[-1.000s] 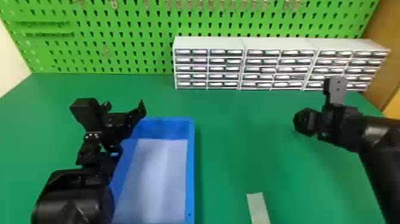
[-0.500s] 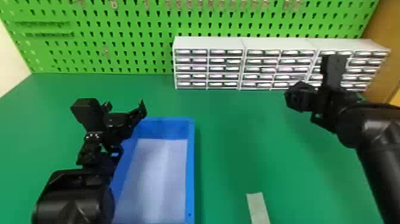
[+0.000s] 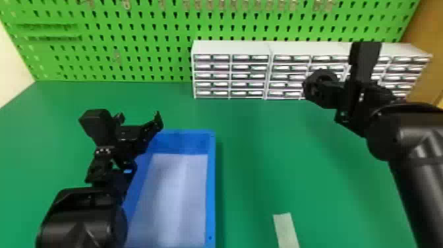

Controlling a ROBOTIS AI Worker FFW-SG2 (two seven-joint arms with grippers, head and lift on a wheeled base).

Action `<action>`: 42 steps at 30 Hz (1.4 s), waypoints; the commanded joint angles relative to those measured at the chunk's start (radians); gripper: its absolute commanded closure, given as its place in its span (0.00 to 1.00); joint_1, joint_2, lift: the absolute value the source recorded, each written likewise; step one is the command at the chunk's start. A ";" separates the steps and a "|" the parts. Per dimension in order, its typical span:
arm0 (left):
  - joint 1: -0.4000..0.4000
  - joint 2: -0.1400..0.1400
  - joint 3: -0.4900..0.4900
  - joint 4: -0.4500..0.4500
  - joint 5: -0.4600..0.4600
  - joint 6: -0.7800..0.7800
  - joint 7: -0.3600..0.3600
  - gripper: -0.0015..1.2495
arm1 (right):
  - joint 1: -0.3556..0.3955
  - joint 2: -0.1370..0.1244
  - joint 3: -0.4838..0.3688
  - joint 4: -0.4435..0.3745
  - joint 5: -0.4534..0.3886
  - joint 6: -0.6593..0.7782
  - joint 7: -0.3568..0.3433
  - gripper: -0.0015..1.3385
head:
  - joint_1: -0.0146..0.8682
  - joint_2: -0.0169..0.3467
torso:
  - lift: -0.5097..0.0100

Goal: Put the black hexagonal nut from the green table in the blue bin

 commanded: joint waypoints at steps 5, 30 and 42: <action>-0.001 0.000 0.002 0.000 0.002 0.000 0.001 0.14 | 0.005 0.017 0.028 -0.062 0.000 -0.008 0.023 0.84 | 0.79 0.19 | 0.79; -0.001 0.000 -0.002 0.000 0.004 0.000 0.002 0.14 | 0.056 0.049 0.097 -0.147 0.041 -0.180 0.050 0.84 | 0.79 0.19 | 0.79; 0.000 0.000 -0.002 0.003 0.002 0.000 0.005 0.14 | 0.056 0.037 0.171 -0.145 0.037 -0.188 0.050 0.85 | 0.79 0.19 | 0.79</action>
